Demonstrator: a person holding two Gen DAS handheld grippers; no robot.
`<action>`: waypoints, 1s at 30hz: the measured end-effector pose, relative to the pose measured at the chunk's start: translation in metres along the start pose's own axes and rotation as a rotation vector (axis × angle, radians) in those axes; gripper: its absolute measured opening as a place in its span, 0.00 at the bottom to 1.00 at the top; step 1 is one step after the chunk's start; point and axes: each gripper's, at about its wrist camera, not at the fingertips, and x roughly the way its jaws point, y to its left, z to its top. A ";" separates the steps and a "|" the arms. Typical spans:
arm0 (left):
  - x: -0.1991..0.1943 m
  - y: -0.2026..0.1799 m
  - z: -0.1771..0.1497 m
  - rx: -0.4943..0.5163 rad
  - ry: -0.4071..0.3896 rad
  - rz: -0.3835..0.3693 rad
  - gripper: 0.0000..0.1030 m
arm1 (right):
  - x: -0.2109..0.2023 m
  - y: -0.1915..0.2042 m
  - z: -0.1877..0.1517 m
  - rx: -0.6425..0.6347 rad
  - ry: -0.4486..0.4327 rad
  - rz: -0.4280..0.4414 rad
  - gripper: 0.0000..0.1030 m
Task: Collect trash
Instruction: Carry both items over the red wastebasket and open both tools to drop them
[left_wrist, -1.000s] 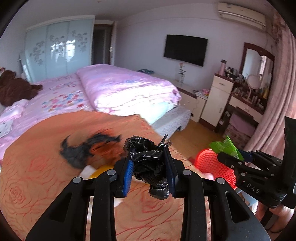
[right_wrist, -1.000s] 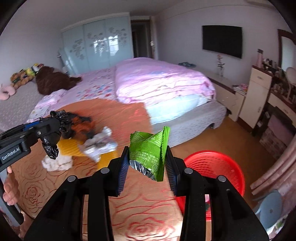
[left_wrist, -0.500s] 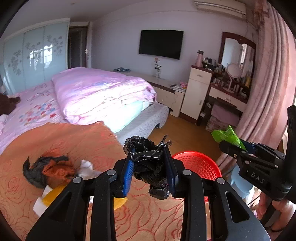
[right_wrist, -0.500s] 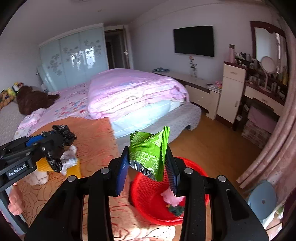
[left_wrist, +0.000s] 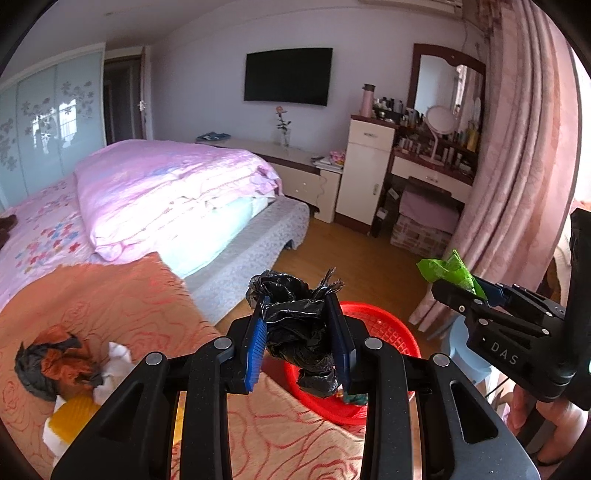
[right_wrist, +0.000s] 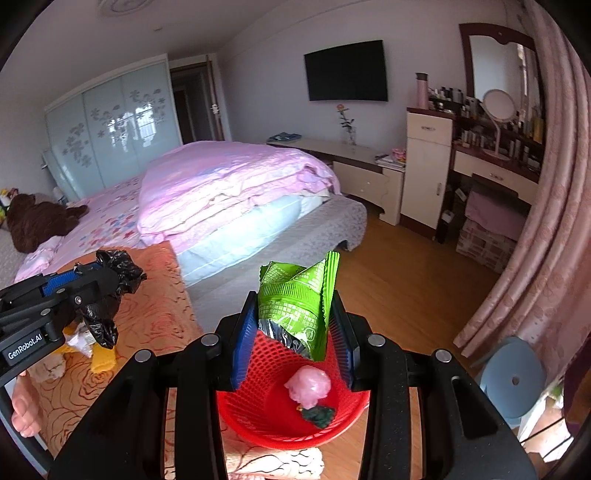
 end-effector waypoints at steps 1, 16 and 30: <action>0.003 -0.003 0.001 0.003 0.005 -0.004 0.29 | 0.002 -0.004 0.000 0.008 0.001 -0.007 0.36; 0.066 -0.039 -0.003 0.076 0.118 -0.042 0.29 | 0.033 -0.043 -0.018 0.097 0.078 -0.068 0.36; 0.117 -0.039 -0.025 0.050 0.259 -0.078 0.30 | 0.070 -0.040 -0.040 0.096 0.212 -0.061 0.36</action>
